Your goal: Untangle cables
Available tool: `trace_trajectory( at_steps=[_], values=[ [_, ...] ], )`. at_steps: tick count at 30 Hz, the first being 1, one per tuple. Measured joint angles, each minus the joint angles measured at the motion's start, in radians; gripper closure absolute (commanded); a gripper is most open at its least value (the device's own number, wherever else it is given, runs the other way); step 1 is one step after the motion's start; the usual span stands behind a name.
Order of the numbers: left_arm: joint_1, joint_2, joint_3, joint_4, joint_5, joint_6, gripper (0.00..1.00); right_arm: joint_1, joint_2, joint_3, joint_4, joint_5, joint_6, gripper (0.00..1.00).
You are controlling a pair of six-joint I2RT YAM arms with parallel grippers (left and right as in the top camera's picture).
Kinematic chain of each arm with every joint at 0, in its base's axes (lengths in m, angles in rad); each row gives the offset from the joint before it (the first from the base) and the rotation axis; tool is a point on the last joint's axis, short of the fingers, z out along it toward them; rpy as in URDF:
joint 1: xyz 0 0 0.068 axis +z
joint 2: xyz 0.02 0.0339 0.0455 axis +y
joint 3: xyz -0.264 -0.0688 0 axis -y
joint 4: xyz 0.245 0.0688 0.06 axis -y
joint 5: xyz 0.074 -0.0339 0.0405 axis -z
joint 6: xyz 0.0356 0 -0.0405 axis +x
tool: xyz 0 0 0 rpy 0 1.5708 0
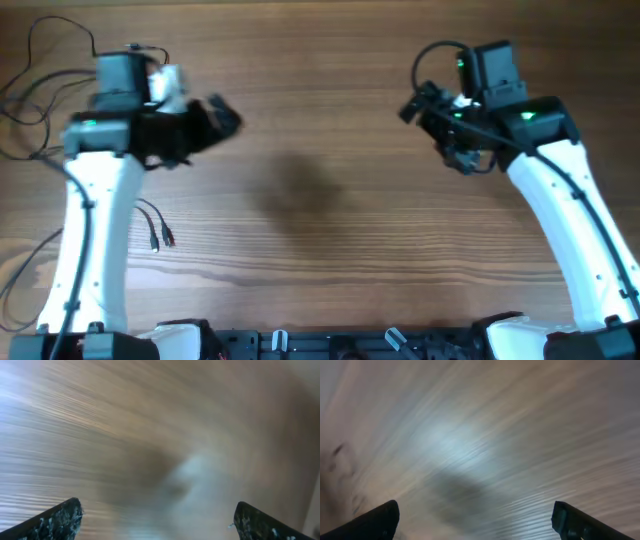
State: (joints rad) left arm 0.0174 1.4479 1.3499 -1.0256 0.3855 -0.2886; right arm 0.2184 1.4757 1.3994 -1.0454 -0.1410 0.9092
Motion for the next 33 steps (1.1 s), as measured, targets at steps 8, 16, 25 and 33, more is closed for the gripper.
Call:
trace_trajectory(
  at_steps=[8, 16, 25, 33],
  values=[
    [-0.343, 0.000, 0.000, -0.019, -0.004, 0.305, 0.00, -0.213, 0.000, 0.000, -0.183, 0.125, -0.007, 0.00],
    [-0.348, 0.000, 0.000, -0.014, -0.098, 0.341, 0.00, -0.213, 0.000, 0.000, 0.000, 0.127, -0.007, 0.00],
    [-0.348, 0.000, 0.000, -0.014, -0.104, 0.345, 0.00, -0.213, 0.000, 0.000, 0.060, 0.127, -0.007, 0.00],
    [-0.348, 0.000, 0.000, -0.014, -0.104, 0.344, 0.00, -0.213, 0.000, 0.000, 0.060, 0.127, -0.007, 0.00]
  ],
)
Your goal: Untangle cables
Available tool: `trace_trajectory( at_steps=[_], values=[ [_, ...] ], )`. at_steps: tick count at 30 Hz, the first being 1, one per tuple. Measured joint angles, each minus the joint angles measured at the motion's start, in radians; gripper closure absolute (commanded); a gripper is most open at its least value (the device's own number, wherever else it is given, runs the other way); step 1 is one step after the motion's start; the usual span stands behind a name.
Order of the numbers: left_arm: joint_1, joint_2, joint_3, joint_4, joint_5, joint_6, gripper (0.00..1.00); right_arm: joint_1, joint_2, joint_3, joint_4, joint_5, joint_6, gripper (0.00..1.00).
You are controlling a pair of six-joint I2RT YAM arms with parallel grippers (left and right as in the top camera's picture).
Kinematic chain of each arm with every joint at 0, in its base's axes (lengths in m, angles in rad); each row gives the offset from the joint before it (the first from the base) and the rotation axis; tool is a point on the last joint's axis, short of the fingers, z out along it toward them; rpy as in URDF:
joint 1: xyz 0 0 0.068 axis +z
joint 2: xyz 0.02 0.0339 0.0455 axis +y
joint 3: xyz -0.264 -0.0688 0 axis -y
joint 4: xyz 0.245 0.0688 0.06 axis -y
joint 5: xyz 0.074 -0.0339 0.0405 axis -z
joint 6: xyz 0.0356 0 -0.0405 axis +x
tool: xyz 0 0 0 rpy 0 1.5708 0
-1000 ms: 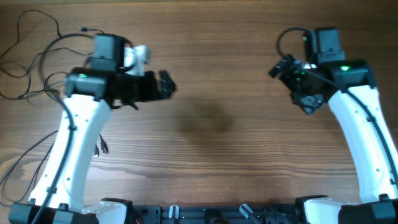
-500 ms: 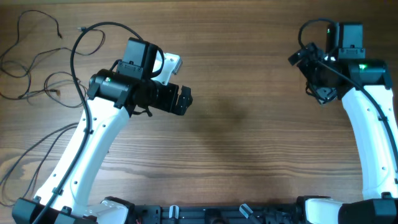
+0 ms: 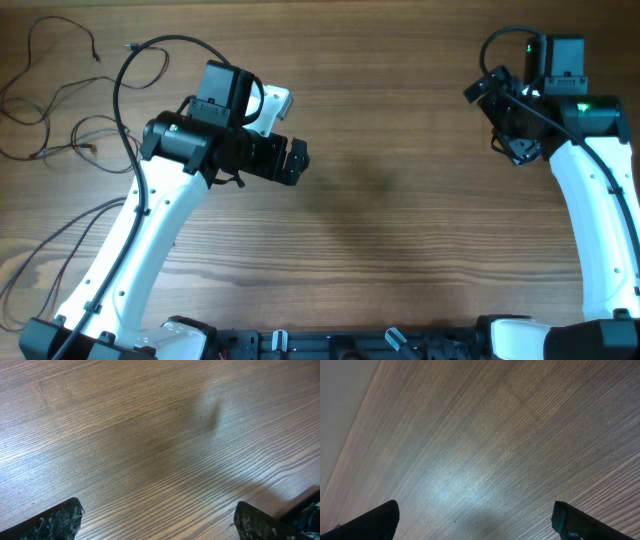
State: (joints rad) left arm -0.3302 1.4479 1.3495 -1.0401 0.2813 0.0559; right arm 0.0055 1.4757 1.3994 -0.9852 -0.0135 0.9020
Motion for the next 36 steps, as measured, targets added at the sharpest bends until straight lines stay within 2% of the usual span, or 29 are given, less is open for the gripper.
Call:
trace_trajectory(
  at_steps=[36],
  values=[
    [0.000, 0.000, 0.000, -0.008, 0.082, 0.000, 0.00, 0.000, 0.000, 0.000, 0.000, 0.000, 0.000, 0.00]
  ],
)
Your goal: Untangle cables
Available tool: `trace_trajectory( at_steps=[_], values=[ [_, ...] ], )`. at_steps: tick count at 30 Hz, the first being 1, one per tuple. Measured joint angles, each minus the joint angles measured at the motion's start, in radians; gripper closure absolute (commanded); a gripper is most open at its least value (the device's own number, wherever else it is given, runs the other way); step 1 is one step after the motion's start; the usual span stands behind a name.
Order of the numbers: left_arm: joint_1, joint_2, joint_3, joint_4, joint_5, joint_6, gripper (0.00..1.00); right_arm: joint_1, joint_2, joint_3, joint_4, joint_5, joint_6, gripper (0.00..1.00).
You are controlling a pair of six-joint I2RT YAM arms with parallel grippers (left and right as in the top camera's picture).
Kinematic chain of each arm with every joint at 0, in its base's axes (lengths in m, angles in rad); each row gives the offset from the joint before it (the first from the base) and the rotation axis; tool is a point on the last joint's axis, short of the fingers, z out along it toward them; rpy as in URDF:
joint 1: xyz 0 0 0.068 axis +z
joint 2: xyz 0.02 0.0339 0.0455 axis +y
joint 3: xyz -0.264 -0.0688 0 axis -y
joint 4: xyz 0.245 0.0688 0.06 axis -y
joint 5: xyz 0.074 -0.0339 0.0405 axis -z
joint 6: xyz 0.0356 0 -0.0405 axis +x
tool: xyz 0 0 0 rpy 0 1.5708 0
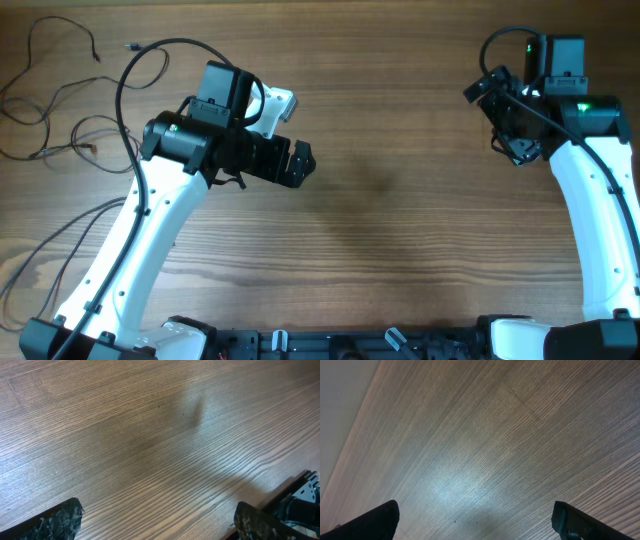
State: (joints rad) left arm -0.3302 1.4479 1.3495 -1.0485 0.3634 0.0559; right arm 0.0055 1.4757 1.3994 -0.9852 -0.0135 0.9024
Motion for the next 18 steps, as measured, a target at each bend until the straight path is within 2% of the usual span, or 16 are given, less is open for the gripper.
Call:
trace_trajectory(
  at_steps=[18],
  values=[
    [0.000, 0.000, 0.000, -0.003, 0.002, 0.000, 0.00, 0.000, 0.000, 0.000, 0.000, 0.000, 0.000, 0.00]
  ],
)
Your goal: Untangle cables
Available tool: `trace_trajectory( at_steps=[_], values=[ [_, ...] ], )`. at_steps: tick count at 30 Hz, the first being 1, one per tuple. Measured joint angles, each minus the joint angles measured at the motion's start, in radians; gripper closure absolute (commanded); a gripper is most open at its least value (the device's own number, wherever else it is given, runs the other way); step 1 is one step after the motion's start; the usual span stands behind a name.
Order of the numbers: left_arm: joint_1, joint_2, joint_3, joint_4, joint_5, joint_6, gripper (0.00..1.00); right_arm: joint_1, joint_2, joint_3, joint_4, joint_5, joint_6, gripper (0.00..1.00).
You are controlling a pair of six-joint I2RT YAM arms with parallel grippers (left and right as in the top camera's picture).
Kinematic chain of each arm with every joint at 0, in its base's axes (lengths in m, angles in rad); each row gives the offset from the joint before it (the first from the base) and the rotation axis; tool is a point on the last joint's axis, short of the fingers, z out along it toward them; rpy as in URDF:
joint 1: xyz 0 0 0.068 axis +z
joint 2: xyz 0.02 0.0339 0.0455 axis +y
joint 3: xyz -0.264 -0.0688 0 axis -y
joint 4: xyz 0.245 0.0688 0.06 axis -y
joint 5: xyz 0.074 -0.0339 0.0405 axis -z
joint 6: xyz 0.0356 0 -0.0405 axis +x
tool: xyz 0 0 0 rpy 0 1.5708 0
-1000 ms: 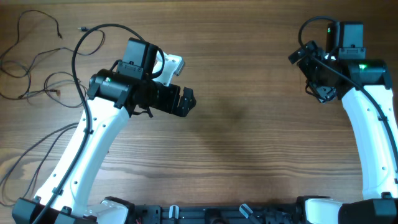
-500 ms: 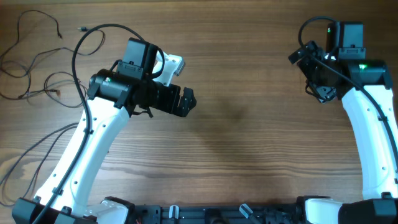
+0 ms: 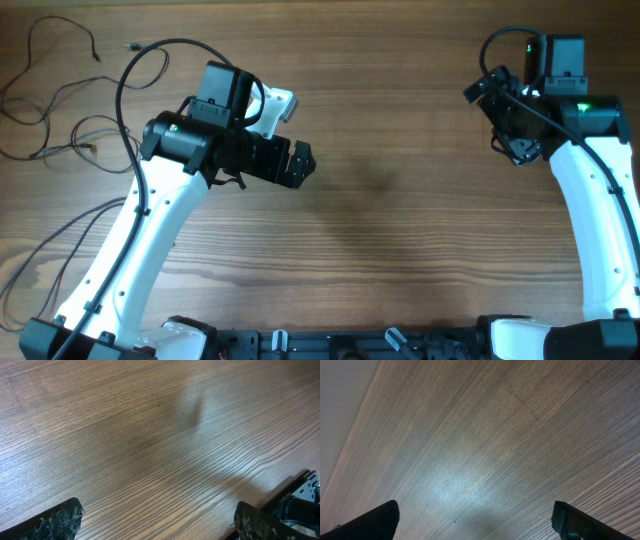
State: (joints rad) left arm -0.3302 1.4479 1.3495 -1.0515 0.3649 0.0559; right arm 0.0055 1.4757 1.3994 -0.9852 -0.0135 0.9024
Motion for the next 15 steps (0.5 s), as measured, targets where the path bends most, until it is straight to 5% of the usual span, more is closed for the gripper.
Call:
trace_trajectory(
  at_steps=[15],
  values=[
    [0.000, 0.000, 0.000, 0.004, 0.008, 0.000, 0.00, 0.000, 0.000, 0.000, 0.000, 0.000, 0.000, 0.00]
  ],
)
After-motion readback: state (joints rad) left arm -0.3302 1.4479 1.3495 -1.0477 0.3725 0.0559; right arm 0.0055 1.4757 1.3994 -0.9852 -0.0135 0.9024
